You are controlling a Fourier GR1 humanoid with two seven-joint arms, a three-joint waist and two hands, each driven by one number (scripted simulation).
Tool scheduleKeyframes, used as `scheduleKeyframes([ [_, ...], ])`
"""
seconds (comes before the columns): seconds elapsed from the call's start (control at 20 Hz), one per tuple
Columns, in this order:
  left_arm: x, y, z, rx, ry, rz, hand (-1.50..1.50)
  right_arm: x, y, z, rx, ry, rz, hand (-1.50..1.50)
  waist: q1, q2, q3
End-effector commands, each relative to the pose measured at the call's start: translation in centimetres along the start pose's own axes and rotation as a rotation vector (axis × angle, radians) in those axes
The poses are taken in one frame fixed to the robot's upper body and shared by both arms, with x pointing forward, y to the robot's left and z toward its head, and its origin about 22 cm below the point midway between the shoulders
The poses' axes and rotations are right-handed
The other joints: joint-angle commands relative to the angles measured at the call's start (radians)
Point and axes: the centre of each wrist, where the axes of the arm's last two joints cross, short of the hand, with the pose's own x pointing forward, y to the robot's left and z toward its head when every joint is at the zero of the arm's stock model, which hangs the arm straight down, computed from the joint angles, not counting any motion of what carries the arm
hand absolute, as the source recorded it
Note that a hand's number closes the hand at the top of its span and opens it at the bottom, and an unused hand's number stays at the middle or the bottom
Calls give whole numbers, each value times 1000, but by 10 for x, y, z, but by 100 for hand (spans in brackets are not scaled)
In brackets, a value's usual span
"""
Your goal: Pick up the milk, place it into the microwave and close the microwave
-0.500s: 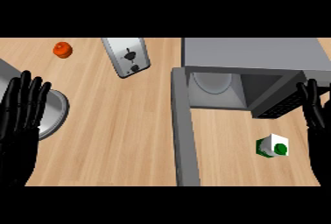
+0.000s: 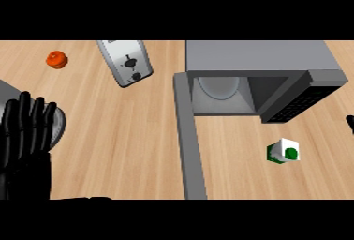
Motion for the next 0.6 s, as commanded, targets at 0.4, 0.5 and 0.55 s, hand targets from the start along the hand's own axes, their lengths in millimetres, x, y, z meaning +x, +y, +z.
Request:
scheduleKeyframes([
  [0.4,40,15,73,62,48,68,-150,14,-14,71,14,33,18,-150,7,-2,-1],
  [0.5,33,20,93,57,34,64,-150,13,-3,67,-4,48,36,-150,16,-3,-1],
  [0.55,37,24,89,67,57,67,-150,18,-21,77,19,37,51,-150,8,-2,-1],
])
